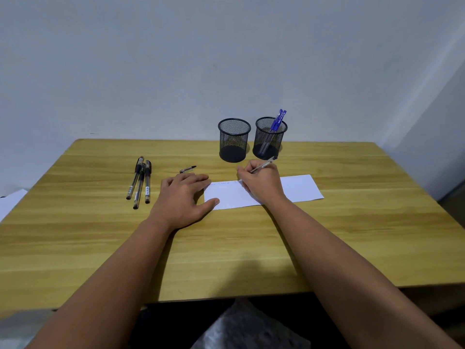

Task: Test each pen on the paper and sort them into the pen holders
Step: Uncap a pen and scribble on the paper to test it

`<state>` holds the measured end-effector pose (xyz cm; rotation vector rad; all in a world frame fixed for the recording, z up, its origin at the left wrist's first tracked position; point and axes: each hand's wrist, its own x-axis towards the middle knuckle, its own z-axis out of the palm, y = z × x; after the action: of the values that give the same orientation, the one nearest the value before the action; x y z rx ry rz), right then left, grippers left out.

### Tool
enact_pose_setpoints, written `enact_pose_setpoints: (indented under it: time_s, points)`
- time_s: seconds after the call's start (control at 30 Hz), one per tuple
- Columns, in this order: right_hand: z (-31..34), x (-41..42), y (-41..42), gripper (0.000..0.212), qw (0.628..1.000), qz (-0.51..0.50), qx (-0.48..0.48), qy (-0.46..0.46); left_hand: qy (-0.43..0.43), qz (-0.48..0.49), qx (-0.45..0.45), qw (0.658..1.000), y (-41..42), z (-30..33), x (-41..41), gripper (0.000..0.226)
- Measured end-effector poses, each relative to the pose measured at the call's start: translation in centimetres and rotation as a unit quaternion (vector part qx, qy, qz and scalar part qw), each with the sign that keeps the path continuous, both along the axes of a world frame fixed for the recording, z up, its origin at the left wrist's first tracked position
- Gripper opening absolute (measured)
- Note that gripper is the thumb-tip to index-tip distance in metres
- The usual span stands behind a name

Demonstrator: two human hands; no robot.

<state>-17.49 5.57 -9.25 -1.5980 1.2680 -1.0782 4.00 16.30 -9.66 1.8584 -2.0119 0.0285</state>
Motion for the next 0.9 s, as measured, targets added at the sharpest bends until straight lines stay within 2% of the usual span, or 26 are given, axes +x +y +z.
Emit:
enact_pose_setpoints:
  time_s: [0.37,0.9]
  points:
    - [-0.39,-0.08,-0.21,0.033,0.999,-0.012,-0.009,0.042,-0.003,0.001,0.0,1.0,-0.11,-0.13,0.01,0.069]
    - [0.15,-0.07,-0.15,0.034,0.999,-0.045,-0.006,0.018,0.0,0.003,0.001,1.0,-0.14,-0.19,0.01,0.07]
